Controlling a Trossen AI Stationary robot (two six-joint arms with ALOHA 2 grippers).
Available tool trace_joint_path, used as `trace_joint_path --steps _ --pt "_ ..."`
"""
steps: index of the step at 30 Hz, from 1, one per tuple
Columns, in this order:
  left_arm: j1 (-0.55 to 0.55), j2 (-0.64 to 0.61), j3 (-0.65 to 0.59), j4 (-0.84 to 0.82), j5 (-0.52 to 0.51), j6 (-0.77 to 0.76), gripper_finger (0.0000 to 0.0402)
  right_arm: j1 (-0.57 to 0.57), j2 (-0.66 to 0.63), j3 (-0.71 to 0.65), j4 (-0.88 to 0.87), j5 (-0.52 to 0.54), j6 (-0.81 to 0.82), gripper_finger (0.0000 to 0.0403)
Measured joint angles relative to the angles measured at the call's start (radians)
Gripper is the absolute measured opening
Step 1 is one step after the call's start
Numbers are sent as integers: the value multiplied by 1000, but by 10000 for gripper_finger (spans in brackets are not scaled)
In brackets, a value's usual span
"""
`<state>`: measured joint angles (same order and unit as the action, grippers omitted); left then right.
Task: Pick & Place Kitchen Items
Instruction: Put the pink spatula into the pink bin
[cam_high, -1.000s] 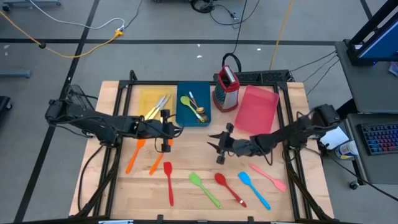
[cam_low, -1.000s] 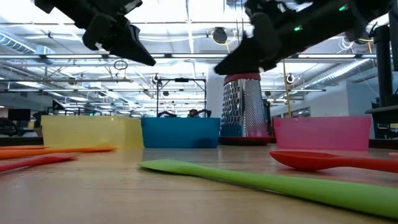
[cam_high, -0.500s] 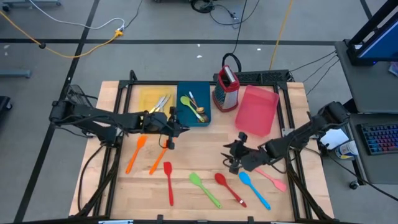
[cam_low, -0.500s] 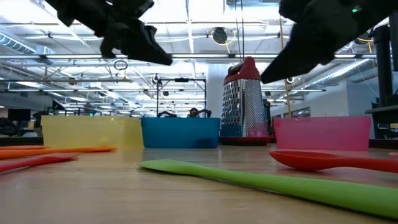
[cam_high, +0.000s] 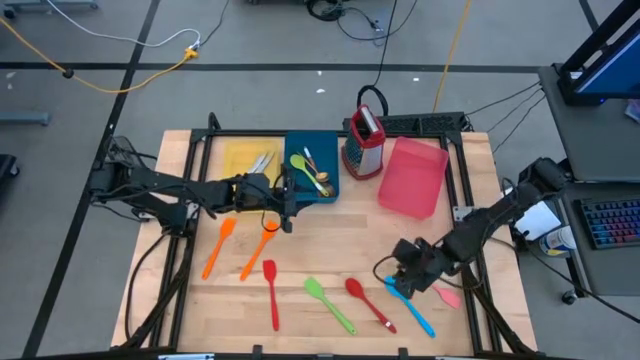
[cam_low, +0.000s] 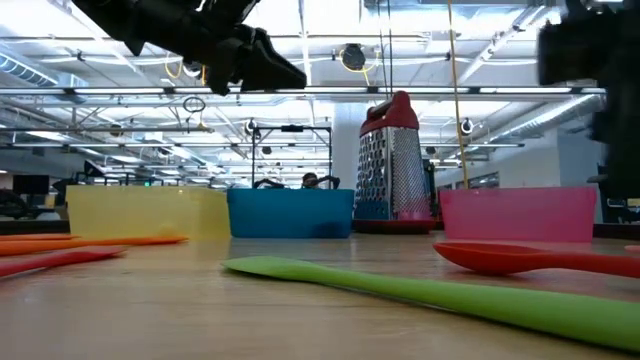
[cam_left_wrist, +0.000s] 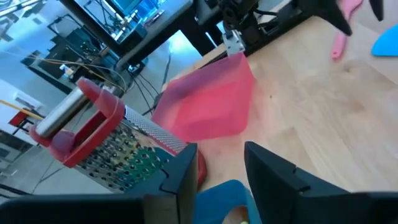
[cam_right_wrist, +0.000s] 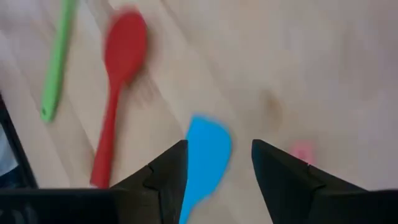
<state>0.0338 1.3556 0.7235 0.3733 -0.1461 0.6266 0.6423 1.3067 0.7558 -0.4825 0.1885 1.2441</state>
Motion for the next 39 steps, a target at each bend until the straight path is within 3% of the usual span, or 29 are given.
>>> trace_joint_path --steps 4,7,18,26,31,37,39 --pt "0 0 0 3 0 0 136 44 10 0 -97 -83 158 167" --pt "0 0 0 3 0 1 138 61 11 0 -192 -88 190 169" --pt "0 0 0 -35 -8 -54 141 60 62 -52 -184 -189 163 169" --pt "0 0 0 -58 -11 -127 141 60 124 -89 -162 -158 38 165" --pt "0 0 0 -58 -12 -164 141 61 169 -112 -175 -147 -66 116" --pt "0 0 0 -65 -12 -173 141 61 184 -114 -193 -140 -34 30" --pt "0 0 0 -65 -12 -179 141 61 184 -114 -192 -140 -26 24"
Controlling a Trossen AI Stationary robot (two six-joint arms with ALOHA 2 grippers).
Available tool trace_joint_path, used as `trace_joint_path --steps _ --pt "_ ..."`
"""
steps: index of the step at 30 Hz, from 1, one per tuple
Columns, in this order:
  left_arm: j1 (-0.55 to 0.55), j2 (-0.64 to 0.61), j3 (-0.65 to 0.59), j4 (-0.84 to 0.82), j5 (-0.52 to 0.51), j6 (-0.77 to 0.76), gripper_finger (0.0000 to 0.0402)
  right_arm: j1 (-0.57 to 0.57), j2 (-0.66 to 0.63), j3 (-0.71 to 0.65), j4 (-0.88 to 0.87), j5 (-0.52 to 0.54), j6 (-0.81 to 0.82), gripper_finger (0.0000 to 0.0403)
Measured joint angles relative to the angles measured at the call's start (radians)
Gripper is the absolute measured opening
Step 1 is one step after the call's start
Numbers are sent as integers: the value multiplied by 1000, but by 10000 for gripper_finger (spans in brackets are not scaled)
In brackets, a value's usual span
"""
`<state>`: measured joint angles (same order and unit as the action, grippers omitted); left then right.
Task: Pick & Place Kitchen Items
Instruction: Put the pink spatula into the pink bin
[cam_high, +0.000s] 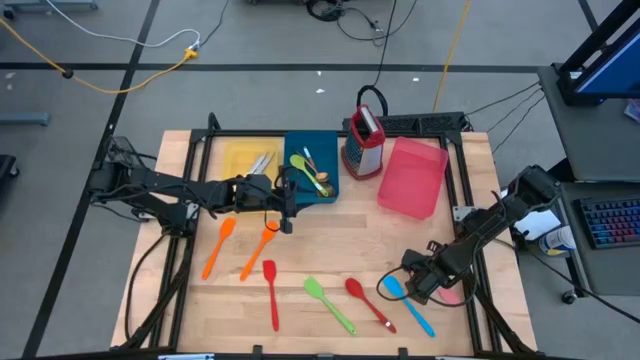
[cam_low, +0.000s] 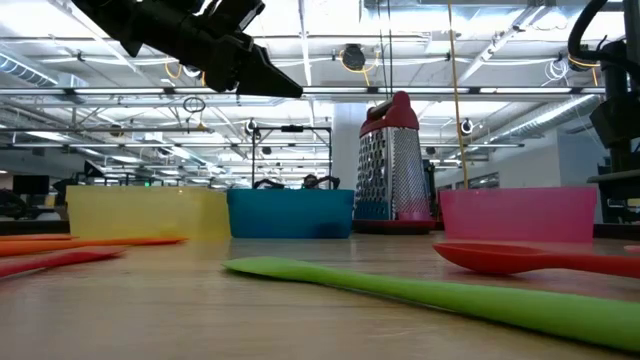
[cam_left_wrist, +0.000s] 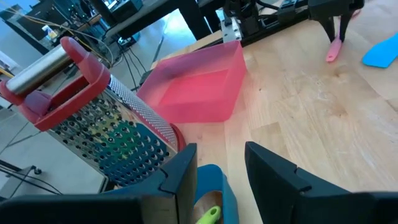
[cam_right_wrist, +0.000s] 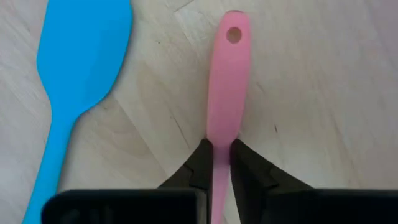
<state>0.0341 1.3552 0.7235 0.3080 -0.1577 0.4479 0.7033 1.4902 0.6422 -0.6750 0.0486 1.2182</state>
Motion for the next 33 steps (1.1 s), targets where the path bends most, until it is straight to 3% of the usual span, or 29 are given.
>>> trace_joint_path --steps 10,19,33 --pt "0 0 0 0 0 1 141 -1 -34 0 20 11 28 40" --pt "0 0 0 -1 -1 1 141 -4 -151 -4 20 155 45 36" --pt "0 0 0 -5 -1 1 141 -66 -154 -3 12 354 -79 38"
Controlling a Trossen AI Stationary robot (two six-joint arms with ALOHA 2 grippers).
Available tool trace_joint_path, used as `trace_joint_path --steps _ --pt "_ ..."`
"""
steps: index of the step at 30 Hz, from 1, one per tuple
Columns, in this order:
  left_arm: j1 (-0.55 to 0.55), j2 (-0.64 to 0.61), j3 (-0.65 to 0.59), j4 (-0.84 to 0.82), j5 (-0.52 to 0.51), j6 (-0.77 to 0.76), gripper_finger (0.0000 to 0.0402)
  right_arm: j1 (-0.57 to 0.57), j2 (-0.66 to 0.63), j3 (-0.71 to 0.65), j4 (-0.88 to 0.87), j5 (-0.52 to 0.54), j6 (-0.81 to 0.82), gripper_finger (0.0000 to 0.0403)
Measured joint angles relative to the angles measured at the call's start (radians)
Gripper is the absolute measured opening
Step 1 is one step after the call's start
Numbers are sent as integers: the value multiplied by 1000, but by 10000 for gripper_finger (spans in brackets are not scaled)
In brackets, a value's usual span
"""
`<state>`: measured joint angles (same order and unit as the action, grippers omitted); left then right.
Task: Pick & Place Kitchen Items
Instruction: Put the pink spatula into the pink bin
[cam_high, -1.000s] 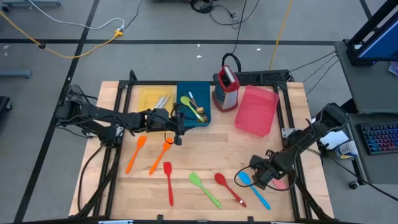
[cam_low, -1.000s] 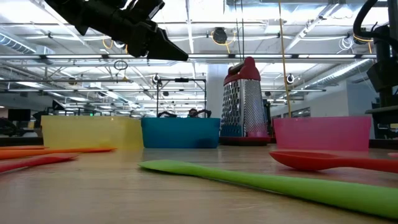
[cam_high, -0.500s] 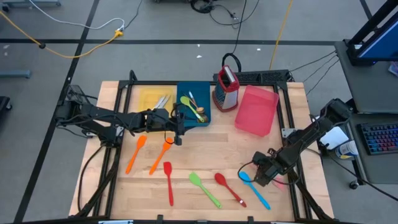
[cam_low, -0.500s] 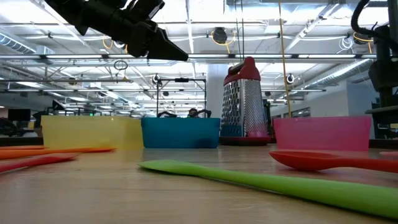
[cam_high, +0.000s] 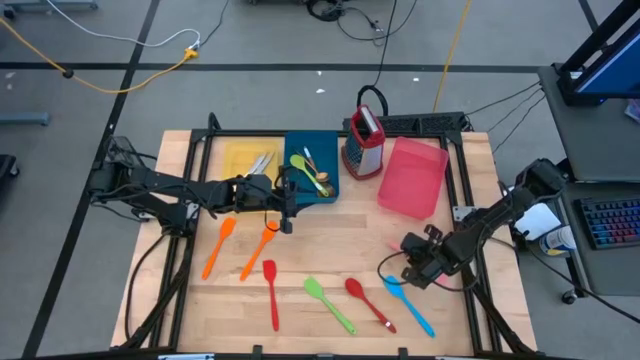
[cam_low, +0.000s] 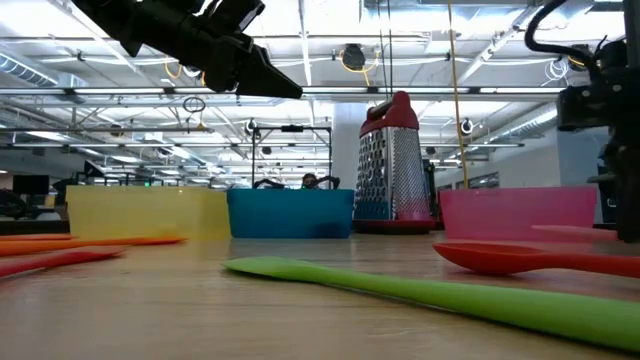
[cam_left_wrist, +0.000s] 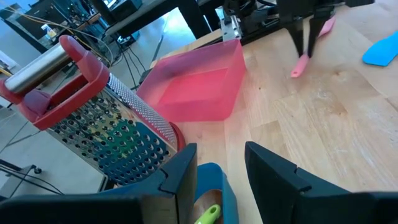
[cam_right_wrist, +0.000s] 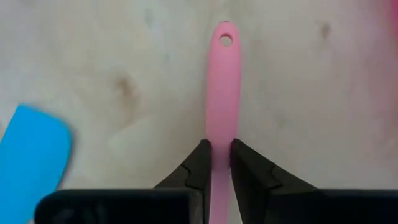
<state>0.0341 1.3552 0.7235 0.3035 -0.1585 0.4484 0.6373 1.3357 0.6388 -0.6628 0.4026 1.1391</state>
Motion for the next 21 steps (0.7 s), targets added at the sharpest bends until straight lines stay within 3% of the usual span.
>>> trace_joint_path --steps 8,21 --pt "0 0 0 -1 0 0 141 -87 -2 2 1 159 -81 40" --pt "0 0 0 -1 0 0 141 -201 -67 2 164 178 -284 40"
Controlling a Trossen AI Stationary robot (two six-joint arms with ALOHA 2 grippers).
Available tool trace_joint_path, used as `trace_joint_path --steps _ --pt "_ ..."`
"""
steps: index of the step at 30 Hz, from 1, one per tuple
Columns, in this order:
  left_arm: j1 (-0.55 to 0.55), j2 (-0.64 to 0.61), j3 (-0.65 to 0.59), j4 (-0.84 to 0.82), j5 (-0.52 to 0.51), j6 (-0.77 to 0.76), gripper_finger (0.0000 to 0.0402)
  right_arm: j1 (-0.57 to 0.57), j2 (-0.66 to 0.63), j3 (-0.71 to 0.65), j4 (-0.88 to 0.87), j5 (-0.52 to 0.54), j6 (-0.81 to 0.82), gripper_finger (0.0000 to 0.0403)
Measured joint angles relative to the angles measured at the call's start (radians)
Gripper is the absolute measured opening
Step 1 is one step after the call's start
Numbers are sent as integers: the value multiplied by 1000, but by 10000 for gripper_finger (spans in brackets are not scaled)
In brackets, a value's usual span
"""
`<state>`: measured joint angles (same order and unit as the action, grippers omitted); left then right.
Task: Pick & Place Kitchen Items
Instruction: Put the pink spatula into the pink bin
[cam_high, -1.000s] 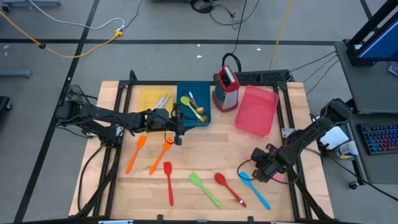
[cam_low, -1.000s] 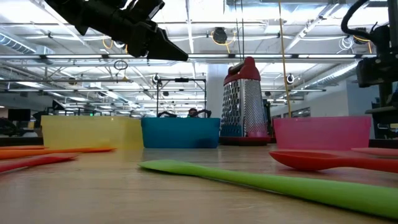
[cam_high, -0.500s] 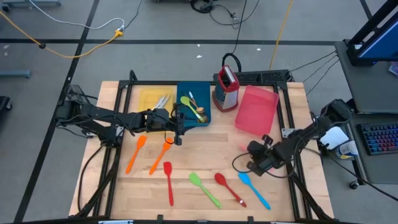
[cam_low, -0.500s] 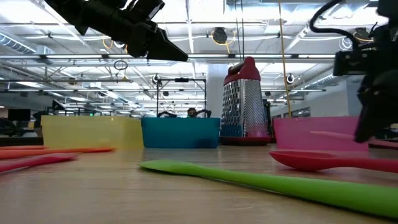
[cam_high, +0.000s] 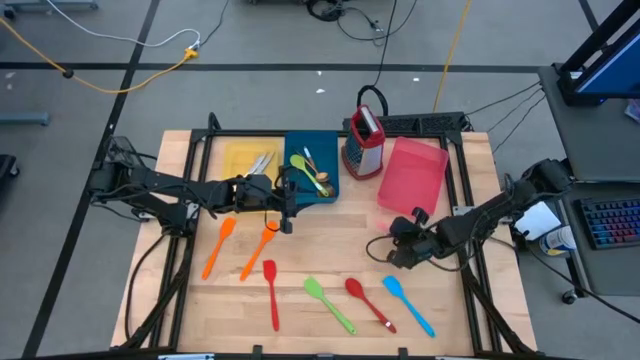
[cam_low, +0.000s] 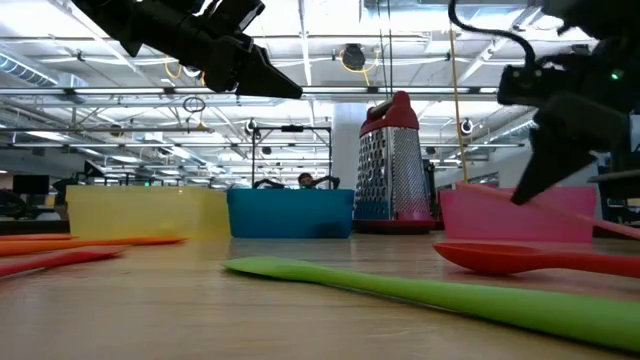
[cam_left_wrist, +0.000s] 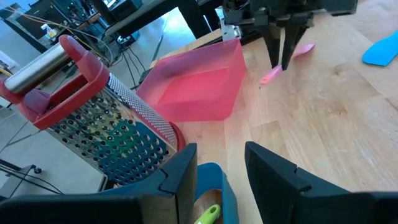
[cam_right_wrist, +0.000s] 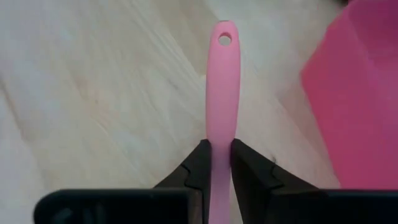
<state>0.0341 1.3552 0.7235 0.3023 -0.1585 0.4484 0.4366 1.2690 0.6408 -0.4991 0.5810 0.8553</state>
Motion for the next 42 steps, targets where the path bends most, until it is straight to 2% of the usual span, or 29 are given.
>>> trace_joint_path --steps 4,11,14,23,27,31,38,42 --pt "0 0 0 0 0 -1 141 -45 -69 1 5 53 -30 42" --pt "0 0 0 -1 0 -2 141 -144 -215 1 2 254 -148 44" --pt "0 0 0 -7 0 -5 141 -207 -277 1 2 283 -211 45" --pt "0 0 0 -15 0 -6 141 -435 -398 1 2 283 -327 45" --pt "0 0 0 -15 0 -7 141 -546 -393 -4 9 283 -344 45" --pt "0 0 0 -15 0 -11 141 -633 -366 -73 105 279 -343 45" --pt "0 0 0 -21 0 -13 141 -742 -323 -220 281 113 -336 45" --pt "0 0 0 -21 0 -13 141 -791 -305 -277 317 88 -341 45"
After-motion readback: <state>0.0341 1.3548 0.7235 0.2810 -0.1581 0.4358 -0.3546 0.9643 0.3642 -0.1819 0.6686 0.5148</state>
